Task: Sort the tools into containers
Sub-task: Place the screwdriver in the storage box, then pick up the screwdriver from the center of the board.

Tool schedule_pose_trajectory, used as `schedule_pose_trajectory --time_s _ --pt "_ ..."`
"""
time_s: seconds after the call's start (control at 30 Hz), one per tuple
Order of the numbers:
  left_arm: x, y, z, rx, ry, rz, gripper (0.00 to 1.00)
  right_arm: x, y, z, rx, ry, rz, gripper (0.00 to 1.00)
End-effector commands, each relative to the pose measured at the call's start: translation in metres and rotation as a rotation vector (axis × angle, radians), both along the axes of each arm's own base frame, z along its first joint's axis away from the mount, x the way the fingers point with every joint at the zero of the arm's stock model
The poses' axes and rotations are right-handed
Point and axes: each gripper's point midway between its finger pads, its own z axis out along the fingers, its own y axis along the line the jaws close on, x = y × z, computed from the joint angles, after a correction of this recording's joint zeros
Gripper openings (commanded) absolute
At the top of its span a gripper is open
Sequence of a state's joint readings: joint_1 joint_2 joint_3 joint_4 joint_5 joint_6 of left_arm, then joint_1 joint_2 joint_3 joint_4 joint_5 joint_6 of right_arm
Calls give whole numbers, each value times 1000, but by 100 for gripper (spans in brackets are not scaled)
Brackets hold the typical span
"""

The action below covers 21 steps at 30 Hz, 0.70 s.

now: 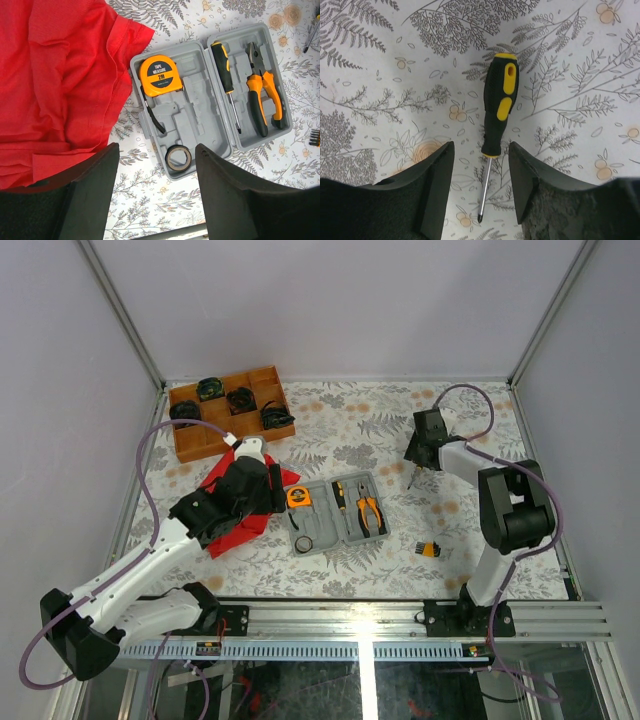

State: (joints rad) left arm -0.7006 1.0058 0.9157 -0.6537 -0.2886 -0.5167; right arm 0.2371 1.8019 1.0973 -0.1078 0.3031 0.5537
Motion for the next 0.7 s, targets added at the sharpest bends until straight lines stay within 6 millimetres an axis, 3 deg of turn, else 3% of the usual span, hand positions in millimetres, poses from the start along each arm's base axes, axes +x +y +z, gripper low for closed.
schedule_pose_trajectory --time_s 0.0,0.67 --pt "-1 6 -2 31 -10 -2 61 22 -4 9 -18 -35 -19 52" --pt "-1 7 -1 30 -14 4 61 19 -7 -30 -49 114 10 45"
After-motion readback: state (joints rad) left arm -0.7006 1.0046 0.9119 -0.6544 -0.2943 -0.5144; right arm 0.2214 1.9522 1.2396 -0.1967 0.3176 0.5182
